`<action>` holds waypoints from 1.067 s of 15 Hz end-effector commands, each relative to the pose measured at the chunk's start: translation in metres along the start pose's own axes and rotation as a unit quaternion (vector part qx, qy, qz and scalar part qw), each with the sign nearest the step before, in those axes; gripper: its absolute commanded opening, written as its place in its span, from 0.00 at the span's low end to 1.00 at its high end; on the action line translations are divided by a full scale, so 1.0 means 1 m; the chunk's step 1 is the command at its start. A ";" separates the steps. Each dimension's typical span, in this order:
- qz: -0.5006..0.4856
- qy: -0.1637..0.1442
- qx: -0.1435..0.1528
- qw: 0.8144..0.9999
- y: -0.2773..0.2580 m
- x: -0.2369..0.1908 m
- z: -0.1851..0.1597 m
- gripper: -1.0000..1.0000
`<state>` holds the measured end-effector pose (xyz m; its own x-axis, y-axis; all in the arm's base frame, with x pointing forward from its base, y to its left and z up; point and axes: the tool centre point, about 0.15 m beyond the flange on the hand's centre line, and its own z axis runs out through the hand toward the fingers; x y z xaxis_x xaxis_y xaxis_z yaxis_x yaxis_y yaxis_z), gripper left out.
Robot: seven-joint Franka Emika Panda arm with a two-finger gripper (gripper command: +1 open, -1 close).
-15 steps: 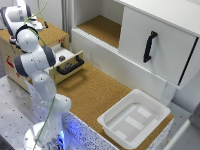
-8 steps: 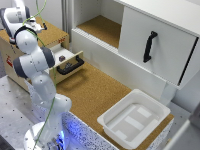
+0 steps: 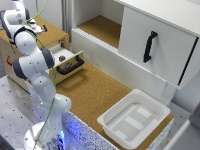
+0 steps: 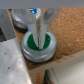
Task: Turn off the green led light
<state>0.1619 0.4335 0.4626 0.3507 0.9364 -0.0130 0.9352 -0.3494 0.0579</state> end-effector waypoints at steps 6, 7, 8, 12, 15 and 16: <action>0.069 0.027 -0.068 0.995 0.068 -0.034 -0.101 1.00; 0.056 0.041 -0.063 0.996 0.067 -0.023 -0.110 1.00; 0.048 0.046 -0.062 0.996 0.065 -0.018 -0.113 1.00; 0.048 0.046 -0.062 0.996 0.065 -0.018 -0.113 1.00; 0.048 0.046 -0.062 0.996 0.065 -0.018 -0.113 1.00; 0.048 0.046 -0.062 0.996 0.065 -0.018 -0.113 1.00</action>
<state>0.2017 0.3905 0.5674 0.4279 0.8927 0.1413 0.8699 -0.4492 0.2038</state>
